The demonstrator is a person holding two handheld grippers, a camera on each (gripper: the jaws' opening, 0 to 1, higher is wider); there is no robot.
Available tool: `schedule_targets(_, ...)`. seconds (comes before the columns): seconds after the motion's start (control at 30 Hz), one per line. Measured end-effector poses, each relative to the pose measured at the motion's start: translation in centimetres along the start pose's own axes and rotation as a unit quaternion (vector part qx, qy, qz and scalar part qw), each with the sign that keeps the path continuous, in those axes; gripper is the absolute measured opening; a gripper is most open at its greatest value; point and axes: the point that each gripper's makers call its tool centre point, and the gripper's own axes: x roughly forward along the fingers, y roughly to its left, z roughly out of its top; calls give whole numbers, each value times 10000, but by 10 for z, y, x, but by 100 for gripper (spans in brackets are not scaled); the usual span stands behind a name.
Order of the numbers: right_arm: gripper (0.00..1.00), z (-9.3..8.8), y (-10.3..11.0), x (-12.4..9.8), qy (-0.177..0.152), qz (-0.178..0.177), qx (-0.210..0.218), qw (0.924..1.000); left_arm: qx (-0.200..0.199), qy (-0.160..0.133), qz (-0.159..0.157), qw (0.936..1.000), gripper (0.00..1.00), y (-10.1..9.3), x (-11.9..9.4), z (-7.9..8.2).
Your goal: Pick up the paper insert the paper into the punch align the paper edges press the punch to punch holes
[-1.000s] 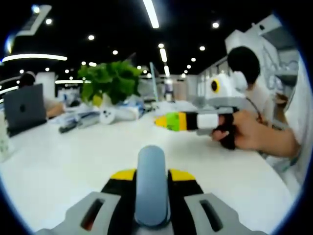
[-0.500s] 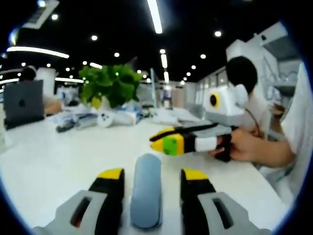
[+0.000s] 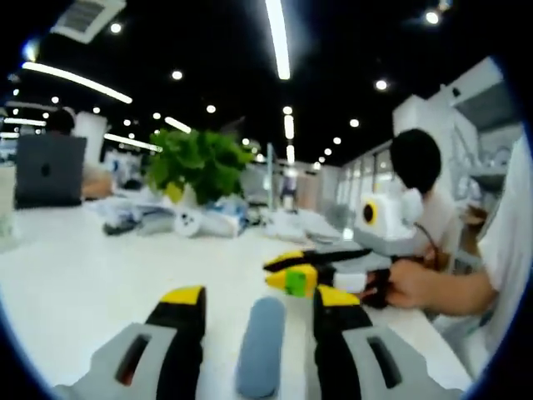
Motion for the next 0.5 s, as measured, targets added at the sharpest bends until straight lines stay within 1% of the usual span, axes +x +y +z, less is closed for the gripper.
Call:
schedule_targets(0.03, 19, 1, 0, 0, -1, 5, -5, 10000, 20, -105, 39, 9999, 52, 2, -3, 9)
schedule_targets(0.07, 20, 1, -1, 0, 7, -24, -13, 10000, 46, -130, 85, 9999, 52, 2, -5, 12)
schedule_targets(0.13, 23, 0, -2, -1, 28, -59, -48, 10000, 174, -80, 192, 9996, 52, 5, -12, 16)
schedule_targets(0.23, 25, 0, 0, 0, 75, -71, -141, 9998, 369, 21, 198, 9991, 52, -3, -30, 19)
schedule_targets(0.27, 26, 0, 1, 0, 80, -69, -178, 9998, 404, 39, 202, 9990, 52, -2, -38, 20)
schedule_targets(0.37, 27, 0, 2, -1, 97, -68, -262, 9996, 363, 152, 233, 9990, 52, -5, -66, 10)
schedule_targets(0.43, 27, 1, 3, -1, 70, -58, -244, 9997, 332, 246, 276, 9988, 52, -1, -81, 2)
schedule_targets(0.5, 27, 1, 3, -1, 56, -56, -216, 9997, 332, 353, 403, 9980, 52, 2, -101, -9)
